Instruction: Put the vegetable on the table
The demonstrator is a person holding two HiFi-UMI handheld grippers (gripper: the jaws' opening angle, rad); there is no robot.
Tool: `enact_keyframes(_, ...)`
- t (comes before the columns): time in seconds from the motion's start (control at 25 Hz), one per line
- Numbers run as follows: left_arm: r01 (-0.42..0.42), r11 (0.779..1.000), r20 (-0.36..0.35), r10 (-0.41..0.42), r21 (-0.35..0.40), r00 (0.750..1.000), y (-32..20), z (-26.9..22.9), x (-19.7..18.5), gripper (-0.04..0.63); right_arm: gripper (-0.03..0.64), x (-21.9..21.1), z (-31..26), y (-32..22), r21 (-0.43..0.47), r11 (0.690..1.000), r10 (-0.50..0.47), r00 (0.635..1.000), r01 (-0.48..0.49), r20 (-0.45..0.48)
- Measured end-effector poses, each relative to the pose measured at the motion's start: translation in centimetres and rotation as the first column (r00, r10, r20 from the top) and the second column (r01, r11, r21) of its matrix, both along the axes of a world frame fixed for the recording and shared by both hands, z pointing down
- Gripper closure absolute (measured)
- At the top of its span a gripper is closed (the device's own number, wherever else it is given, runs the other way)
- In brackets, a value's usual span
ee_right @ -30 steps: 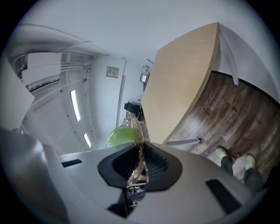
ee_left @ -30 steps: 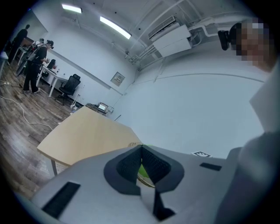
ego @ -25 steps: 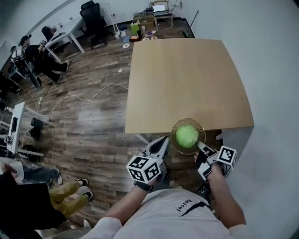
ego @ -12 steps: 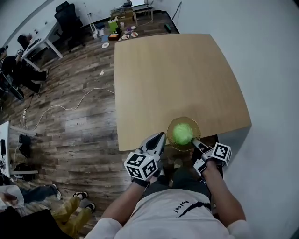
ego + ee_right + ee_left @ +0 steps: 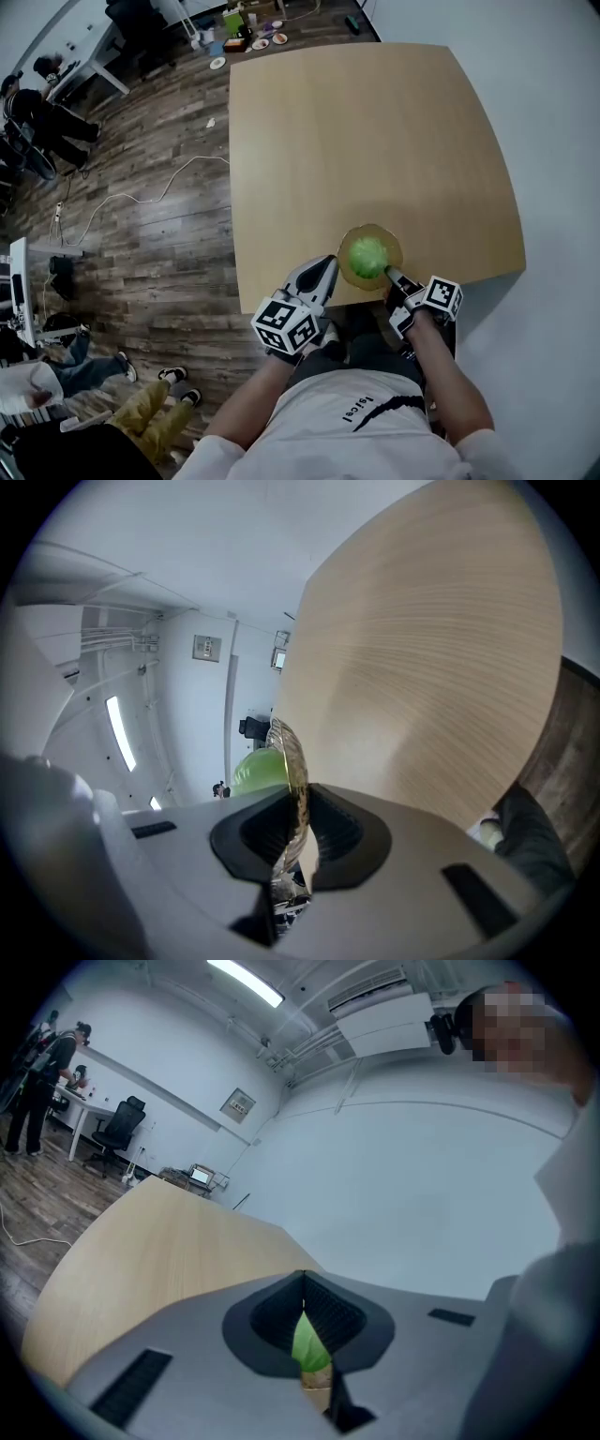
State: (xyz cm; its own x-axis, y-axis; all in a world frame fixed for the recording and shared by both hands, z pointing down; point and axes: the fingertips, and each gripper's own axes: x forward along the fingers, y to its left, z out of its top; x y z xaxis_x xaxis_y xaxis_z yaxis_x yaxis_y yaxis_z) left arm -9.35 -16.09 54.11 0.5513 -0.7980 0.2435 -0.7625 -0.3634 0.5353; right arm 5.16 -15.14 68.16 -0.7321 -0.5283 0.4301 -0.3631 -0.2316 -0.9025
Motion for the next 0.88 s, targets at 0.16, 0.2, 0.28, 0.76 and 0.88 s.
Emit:
enact_keyframes(0.16, 0.018, 0.999, 0.023, -0.017, -0.045, 1.000, -3.1, 2.8, 0.4, 0.581, 0.578, 0.4, 4.0, -3.2, -0.042, 0.999, -0.028, 0.999, 0.027, -0.029)
enact_keyframes(0.2, 0.021, 0.998, 0.026, -0.019, -0.058, 0.999, -3.7, 3.4, 0.6, 0.582, 0.578, 0.6, 4.8, -3.9, -0.054, 0.998, -0.034, 0.999, 0.032, -0.038)
enact_keyframes(0.28, 0.025, 0.996, 0.032, -0.022, -0.082, 0.999, -4.7, 4.5, 1.0, 0.583, 0.577, 1.0, 6.2, -5.0, -0.077, 0.996, -0.043, 0.997, 0.039, -0.057)
enact_keyframes(0.76, 0.065, 0.985, 0.056, -0.056, -0.163, 0.997, -8.3, 9.1, 0.7, 0.582, 0.575, -0.1, 10.8, -9.8, -0.160, 0.986, -0.051, 0.994, 0.035, -0.096)
enact_keyframes(0.88, 0.078, 0.981, 0.062, -0.069, -0.175, 0.996, -8.7, 9.5, 0.4, 0.581, 0.575, -0.6, 10.8, -11.2, -0.162, 0.987, -0.037, 0.994, 0.020, -0.102)
